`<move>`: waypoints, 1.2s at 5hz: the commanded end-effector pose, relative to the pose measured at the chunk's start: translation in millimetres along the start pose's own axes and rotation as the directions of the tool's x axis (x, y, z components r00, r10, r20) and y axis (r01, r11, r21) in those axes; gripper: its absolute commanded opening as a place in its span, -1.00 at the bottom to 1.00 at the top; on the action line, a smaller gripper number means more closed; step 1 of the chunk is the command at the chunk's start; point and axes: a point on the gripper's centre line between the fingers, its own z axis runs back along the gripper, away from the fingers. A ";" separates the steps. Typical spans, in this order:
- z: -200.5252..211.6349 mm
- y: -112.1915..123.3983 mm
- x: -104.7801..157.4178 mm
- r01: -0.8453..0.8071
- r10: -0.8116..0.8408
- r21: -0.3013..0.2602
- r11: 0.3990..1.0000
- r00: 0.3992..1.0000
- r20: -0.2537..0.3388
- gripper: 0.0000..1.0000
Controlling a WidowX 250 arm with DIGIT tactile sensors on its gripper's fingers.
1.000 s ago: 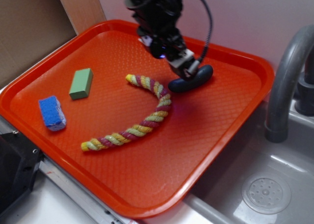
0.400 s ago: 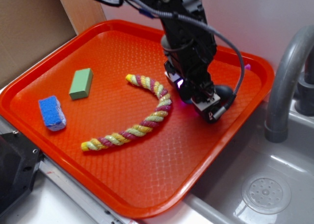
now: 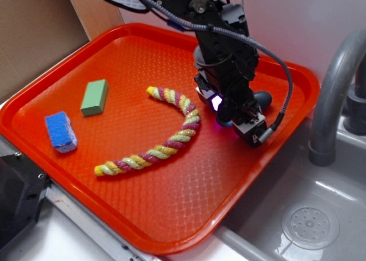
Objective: Grab the plastic pickle.
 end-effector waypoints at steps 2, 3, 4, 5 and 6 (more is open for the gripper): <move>14.1 -17.7 -11.9 0.019 -0.020 0.040 0.999 1.000 0.021 -1.00; 38.0 -2.8 -12.7 0.003 -0.006 0.102 0.995 1.000 0.031 -1.00; 87.9 43.8 -23.0 -0.164 0.158 0.158 0.974 0.986 0.048 -1.00; 137.5 92.2 -43.3 -0.352 0.348 0.141 0.925 0.936 0.055 -1.00; 189.5 128.6 -69.2 -0.491 0.487 0.147 0.859 0.871 0.062 -1.00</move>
